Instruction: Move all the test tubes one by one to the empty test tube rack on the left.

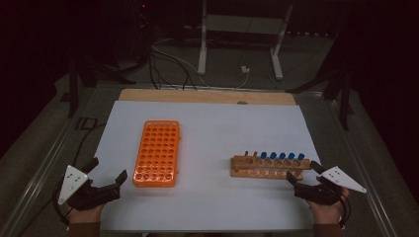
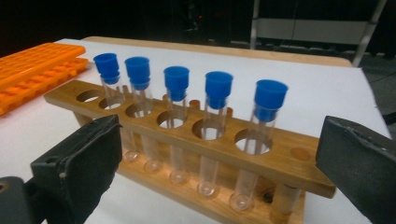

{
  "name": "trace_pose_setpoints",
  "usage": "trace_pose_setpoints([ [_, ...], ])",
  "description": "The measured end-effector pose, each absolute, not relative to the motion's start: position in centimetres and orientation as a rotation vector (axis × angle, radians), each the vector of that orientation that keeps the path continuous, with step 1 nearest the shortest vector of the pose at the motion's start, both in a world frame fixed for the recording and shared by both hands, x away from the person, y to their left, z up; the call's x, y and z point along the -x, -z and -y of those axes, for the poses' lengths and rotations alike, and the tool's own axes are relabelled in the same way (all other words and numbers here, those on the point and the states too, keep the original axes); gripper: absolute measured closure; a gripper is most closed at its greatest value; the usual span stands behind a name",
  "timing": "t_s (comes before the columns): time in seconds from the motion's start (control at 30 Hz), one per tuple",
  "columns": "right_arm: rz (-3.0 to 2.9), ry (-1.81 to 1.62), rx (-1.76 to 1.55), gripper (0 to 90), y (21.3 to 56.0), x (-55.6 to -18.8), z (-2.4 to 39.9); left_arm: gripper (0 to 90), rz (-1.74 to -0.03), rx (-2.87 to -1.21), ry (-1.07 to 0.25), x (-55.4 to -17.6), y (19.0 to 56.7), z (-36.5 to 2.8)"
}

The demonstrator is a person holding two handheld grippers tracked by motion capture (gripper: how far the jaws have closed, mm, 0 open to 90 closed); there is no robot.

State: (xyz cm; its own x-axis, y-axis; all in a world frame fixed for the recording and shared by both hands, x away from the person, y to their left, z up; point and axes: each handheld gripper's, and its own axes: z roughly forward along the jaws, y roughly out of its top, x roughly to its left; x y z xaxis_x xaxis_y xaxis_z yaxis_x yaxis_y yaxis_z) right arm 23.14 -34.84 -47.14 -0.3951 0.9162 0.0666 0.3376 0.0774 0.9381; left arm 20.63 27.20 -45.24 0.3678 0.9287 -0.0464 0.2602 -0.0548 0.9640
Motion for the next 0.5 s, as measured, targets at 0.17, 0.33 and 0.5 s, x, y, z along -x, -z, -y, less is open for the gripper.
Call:
trace_pose_setpoints([
  [0.17,-1.776,-1.342,-1.238,0.7,47.03,-23.17,35.04,0.4,-1.113,-1.559,-0.789,-20.50,45.30,-27.41],
  [0.33,-1.761,-1.369,-1.264,0.6,46.90,-23.22,35.23,0.4,-1.131,-1.553,-0.800,-20.50,45.39,-27.42],
  [0.5,-1.737,-1.381,-1.278,0.7,46.21,-23.45,35.76,0.4,-1.137,-1.559,-0.800,-20.47,45.47,-27.15],
])
